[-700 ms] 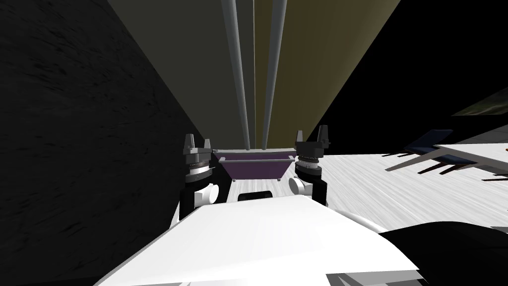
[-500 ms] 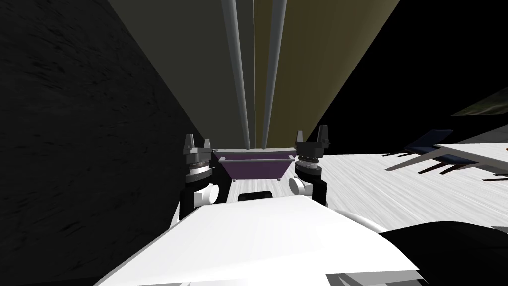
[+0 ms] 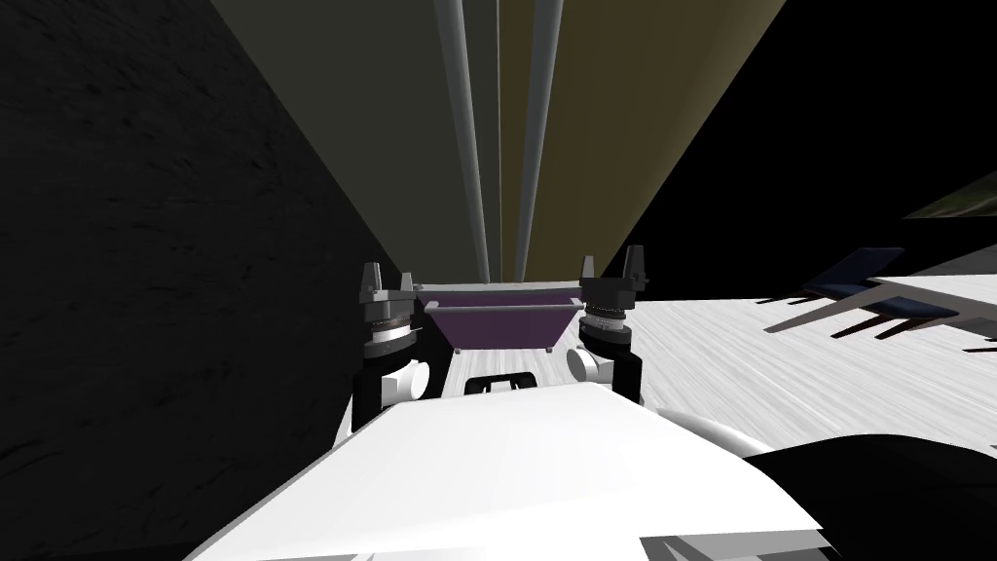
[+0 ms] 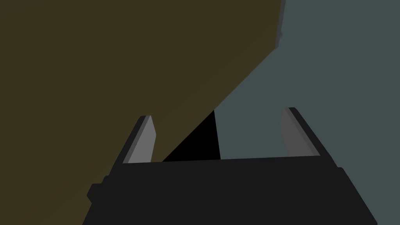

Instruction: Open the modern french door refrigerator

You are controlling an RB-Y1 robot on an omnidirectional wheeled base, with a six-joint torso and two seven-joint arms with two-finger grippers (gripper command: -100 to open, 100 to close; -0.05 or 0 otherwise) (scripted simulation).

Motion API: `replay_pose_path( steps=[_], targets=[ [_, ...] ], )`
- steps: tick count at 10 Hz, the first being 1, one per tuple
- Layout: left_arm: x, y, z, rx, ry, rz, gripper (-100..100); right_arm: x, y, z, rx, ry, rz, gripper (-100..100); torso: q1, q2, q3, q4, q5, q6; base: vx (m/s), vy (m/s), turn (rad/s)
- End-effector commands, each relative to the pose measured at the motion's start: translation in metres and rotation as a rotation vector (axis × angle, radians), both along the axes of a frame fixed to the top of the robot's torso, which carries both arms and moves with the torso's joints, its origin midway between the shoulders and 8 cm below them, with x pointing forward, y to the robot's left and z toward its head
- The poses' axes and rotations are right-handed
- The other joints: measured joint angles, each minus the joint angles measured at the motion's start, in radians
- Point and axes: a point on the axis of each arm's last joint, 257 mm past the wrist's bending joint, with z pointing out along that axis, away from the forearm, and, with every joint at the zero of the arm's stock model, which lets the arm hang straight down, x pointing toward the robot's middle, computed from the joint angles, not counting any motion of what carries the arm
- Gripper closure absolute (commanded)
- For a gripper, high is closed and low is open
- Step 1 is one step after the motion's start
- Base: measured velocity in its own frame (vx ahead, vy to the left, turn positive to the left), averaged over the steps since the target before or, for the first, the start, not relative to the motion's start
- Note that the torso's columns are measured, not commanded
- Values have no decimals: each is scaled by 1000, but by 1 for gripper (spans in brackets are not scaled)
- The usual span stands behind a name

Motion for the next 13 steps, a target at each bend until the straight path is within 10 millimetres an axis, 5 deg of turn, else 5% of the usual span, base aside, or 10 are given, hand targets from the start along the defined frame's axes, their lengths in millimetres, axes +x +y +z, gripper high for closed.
replay_pose_path(
  steps=[1, 2, 3, 5, 13],
  targets=[
    [0, 0, 0, 0, 0, 0, 0, 0, 0, 0, 0, 0, 0, 0, 0, 74, -148, 74, 0, 0, 0, 0, 0],
    [0, 0, 0, 0, 0, 0, 0, 0, 0, 0, 0, 0, 0, 0, 0, 148, -295, 148, 0, 0, 0, 0, 0],
    [0, 0, 0, 0, 0, 0, 0, -3, 5, 7, -21, -25, 27, -100, 0, 221, -443, 221, 0, 0, 10, 5, 53],
    [0, 0, 0, 0, 1, 0, 0, -10, 13, 22, -36, -87, 75, -100, 0, 264, -532, 264, 0, 0, 11, 11, 75],
    [0, 0, 0, 0, 1, 0, 0, -70, 20, 102, 75, -492, 338, -100, 0, 268, -537, 268, 0, 0, 29, 19, 131]
  ],
)
